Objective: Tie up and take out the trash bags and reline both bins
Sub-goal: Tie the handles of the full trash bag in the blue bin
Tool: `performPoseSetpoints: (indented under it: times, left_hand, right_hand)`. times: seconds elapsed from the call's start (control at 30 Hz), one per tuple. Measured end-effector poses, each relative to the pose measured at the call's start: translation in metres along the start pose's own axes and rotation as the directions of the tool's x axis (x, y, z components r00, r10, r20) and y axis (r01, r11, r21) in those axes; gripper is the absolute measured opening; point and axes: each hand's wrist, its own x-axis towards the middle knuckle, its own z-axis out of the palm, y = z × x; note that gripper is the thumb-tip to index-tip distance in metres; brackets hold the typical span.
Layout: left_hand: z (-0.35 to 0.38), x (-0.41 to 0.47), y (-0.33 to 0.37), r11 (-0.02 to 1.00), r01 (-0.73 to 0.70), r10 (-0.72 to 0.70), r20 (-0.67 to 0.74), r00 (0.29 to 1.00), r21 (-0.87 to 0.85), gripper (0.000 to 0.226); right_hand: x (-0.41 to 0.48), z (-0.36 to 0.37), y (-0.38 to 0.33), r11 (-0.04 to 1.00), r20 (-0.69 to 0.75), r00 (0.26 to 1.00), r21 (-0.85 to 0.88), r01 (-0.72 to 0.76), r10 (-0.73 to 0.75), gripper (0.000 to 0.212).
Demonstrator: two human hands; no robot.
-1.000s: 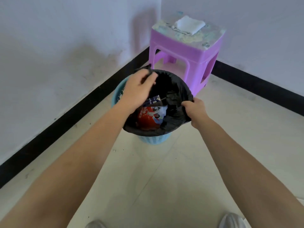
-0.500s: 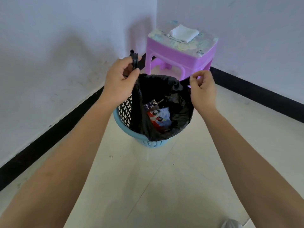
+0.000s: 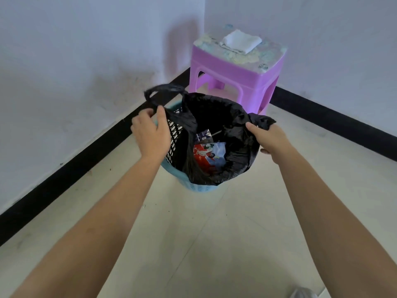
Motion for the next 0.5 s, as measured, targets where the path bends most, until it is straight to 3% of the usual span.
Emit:
performPoseSetpoints:
  times: [0.07, 0.13, 0.23, 0.3, 0.37, 0.43, 0.5]
  left_hand:
    - [0.008, -0.004, -0.019, 0.982, 0.138, -0.147, 0.070, 0.987, 0.126, 0.057]
    - [0.012, -0.008, -0.030, 0.979, 0.170, -0.186, 0.149, 0.971, 0.115, 0.063]
    - [0.015, -0.007, -0.036, 0.980, 0.188, -0.194, 0.106, 0.975, 0.058, 0.056]
    - [0.016, -0.007, -0.036, 0.978, 0.185, -0.194, 0.088, 0.977, 0.100, 0.047]
    - [0.017, -0.009, -0.036, 0.974, 0.176, -0.190, 0.093, 0.977, 0.142, 0.053]
    - [0.018, -0.010, -0.035, 0.969, 0.202, -0.216, 0.088, 0.972, 0.144, 0.067]
    - [0.018, -0.006, -0.035, 0.961, 0.224, -0.238, 0.071, 0.969, 0.160, 0.069]
  right_hand:
    - [-0.002, -0.001, 0.002, 0.992, 0.073, 0.993, -0.084, -0.090, 0.097, 0.050]
    - [-0.001, 0.002, 0.003, 0.960, 0.036, 0.998, -0.277, -0.047, 0.059, 0.056]
    - [-0.008, 0.012, 0.004, 0.699, -0.107, 0.976, -0.712, 0.058, -0.190, 0.050]
    - [-0.017, 0.014, -0.006, 0.567, -0.121, 0.951, -0.821, 0.065, -0.284, 0.049]
    - [-0.019, 0.010, -0.019, 0.505, -0.098, 0.946, -0.860, 0.076, -0.309, 0.047]
    - [-0.022, 0.006, -0.040, 0.593, -0.070, 0.927, -0.785, 0.177, -0.370, 0.038]
    - [-0.029, 0.005, -0.064, 0.794, -0.096, 0.894, -0.508, 0.334, -0.437, 0.029]
